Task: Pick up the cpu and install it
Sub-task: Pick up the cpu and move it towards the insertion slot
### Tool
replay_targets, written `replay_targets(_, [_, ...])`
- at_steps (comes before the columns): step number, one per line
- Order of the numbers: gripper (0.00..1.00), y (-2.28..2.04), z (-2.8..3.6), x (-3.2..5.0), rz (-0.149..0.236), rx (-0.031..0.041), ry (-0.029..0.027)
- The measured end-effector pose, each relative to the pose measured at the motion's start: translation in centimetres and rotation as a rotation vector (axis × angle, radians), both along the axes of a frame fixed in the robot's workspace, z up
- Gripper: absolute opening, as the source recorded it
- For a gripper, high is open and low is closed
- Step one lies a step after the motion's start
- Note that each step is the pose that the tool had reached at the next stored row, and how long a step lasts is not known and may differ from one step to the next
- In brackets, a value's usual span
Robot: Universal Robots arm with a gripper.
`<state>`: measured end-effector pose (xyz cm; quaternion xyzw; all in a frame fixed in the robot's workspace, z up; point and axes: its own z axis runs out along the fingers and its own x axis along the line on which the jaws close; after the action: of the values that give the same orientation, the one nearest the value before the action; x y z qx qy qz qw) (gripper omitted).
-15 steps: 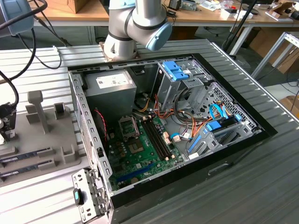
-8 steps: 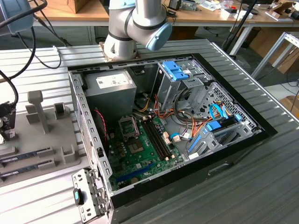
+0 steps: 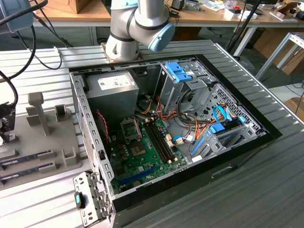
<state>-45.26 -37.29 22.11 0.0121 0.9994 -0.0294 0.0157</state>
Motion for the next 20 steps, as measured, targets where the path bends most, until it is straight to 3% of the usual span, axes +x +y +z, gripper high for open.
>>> replay_targets(20, [0.47,0.0,1.39,0.0,0.0,0.0008,0.0])
